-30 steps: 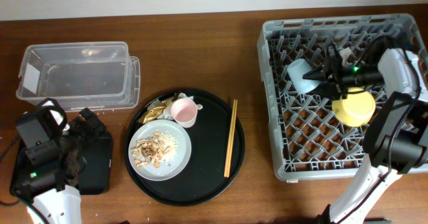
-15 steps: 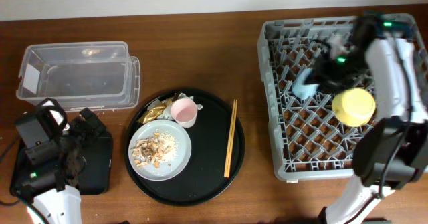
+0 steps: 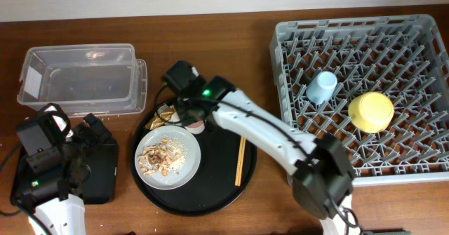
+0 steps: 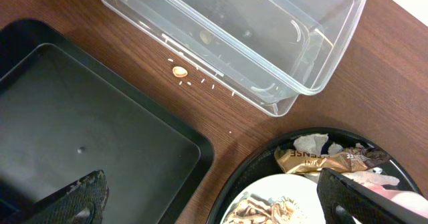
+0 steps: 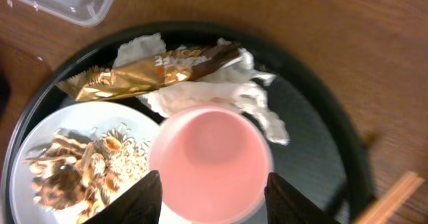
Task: Sort waste into correct bins and load items into the dishwasher rack
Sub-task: 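Return the right gripper to the tray and grasp the pink cup, then place the pink cup upside down in the rack and release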
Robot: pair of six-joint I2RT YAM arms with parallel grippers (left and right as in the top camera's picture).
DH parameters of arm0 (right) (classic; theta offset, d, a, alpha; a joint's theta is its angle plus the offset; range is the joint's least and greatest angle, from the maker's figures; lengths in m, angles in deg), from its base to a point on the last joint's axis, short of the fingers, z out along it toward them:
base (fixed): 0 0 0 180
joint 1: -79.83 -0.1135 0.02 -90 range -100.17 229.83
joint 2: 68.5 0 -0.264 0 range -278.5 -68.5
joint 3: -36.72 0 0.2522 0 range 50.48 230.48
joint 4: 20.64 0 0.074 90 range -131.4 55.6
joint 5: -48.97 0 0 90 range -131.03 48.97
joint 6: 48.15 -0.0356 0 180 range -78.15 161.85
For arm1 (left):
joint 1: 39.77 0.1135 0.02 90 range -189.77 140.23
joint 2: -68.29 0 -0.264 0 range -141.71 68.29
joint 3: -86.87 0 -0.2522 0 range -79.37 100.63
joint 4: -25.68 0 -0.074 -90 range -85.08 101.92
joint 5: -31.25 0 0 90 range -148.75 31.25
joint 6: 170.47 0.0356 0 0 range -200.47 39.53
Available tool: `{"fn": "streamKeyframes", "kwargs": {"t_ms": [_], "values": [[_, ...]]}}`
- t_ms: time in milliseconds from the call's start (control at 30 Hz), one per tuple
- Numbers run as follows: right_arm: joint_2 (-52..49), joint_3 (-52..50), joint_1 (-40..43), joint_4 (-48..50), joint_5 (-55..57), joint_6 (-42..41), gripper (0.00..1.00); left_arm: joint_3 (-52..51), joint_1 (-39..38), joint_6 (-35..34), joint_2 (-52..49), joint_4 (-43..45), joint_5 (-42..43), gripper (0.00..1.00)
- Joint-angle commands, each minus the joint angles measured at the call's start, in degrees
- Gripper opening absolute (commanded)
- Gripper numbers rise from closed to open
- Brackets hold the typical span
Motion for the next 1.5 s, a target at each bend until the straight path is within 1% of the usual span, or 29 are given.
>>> {"fn": "streamKeyframes", "kwargs": {"t_ms": [0, 133, 167, 200, 300, 367, 467, 533, 633, 700, 767, 833, 867, 900, 933, 967, 1000, 1033, 1100, 1133, 1167, 1200, 1267, 1300, 1333, 1467], "values": [[-3.76, 0.68, -3.15, 2.89, 3.76, -0.7, 0.51, 0.83, 0.24, -0.37, 0.07, 0.11, -0.39, 0.99], [-6.43, 0.68, -5.05, 4.07, 6.32, -0.66, 0.5, 0.83, 0.24, -0.35, 0.07, 0.11, -0.39, 0.99], [-6.71, 0.68, -5.14, 4.0, 6.23, -0.7, 0.47, 0.83, 0.24, -0.35, 0.07, 0.11, -0.39, 0.99], [-6.88, 0.68, -5.11, 3.82, 6.27, -0.7, 0.41, 0.83, 0.24, -0.37, 0.07, 0.11, -0.39, 0.99], [-6.86, 0.7, -5.11, 3.32, 6.25, -0.7, 0.28, 0.83, 0.24, -0.37, 0.07, 0.11, -0.39, 0.99], [-6.86, 0.7, -5.11, 2.84, 5.86, -0.74, 0.17, 0.83, 0.24, -0.35, 0.07, 0.11, -0.39, 0.99], [-5.84, 0.72, -5.11, 1.81, 5.81, -0.92, 0.04, 0.83, 0.24, -0.35, 0.07, 0.11, -0.39, 0.99], [-3.69, 1.73, -4.96, -0.66, 5.81, -0.94, 0.04, 0.83, 0.24, -0.35, 0.07, 0.11, -0.39, 0.99], [1.14, 7.63, -3.56, -7.98, 5.9, -0.92, 0.04, 0.83, 0.24, -0.35, 0.07, 0.11, -0.39, 0.99], [5.16, 11.89, -0.72, -13.49, 5.81, -0.94, 0.04, 0.83, 0.24, -0.37, 0.07, 0.11, -0.39, 0.99], [11.1, 13.68, 5.25, -18.75, 4.0, -0.92, 0.04, 0.83, 0.24, -0.35, 0.07, 0.11, -0.39, 0.99], [16.55, 13.68, 14.23, -25.33, -0.33, -0.9, 0.04, 0.83, 0.24, -0.35, 0.07, 0.11, -0.39, 0.99], [18.45, 13.68, 20.5, -29.7, -3.34, -0.79, 0.04, 0.83, 0.24, -0.37, 0.07, 0.11, -0.39, 0.99], [19.08, 13.66, 27.17, -33.42, -6.56, 1.05, 0.04, 0.83, 0.24, -0.35, 0.07, 0.11, -0.39, 0.99], [19.04, 13.46, 33.14, -35.26, -12.33, 5.38, 0.04, 0.83, 0.24, -0.35, 0.07, 0.11, -0.39, 0.99], [18.99, 12.48, 37.24, -35.26, -18.01, 8.87, 0.04, 0.83, 0.24, -0.37, 0.07, 0.11, -0.39, 0.99], [18.99, 11.04, 42.32, -35.01, -26.27, 12.24, 0.04, 0.83, 0.24, -0.37, 0.07, 0.11, -0.39, 0.99], [18.99, 8.35, 48.81, -34.69, -40.48, 19.58, 0.04, 0.83, 0.24, -0.35, 0.07, 0.11, -0.39, 0.99], [18.97, 2.6, 57.11, -34.91, -60.02, 30.64, 0.04, 0.83, 0.24, -0.37, 0.07, 0.11, -0.39, 0.99], [18.97, -2.56, 61.27, -35.47, -70.1, 37.94, 0.04, 0.83, 0.24, -0.37, 0.07, 0.11, -0.39, 0.99], [18.97, -6.69, 63.49, -35.69, -75.91, 42.32, 0.04, 0.83, 0.24, -0.37, 0.07, 0.11, -0.39, 0.99], [18.95, -13.66, 65.66, -35.43, -83.08, 47.93, 0.04, 0.83, 0.24, -0.35, 0.07, 0.11, -0.39, 0.99], [18.6, -22.38, 66.73, -32.37, -89.53, 52.04, 0.04, 0.83, 0.24, -0.35, 0.07, 0.11, -0.39, 0.99], [18.21, -27.43, 66.62, -27.96, -92.74, 51.89, 0.04, 0.83, 0.24, -0.37, 0.07, 0.11, -0.39, 0.99], [18.01, -29.94, 66.49, -26.01, -94.07, 51.67, 0.04, 0.83, 0.24, -0.37, 0.07, 0.11, -0.39, 0.99], [15.56, -37.05, 66.47, -19.08, -94.07, 48.09, 0.04, 0.83, 0.24, -0.37, 0.07, 0.11, -0.39, 0.99]]}}
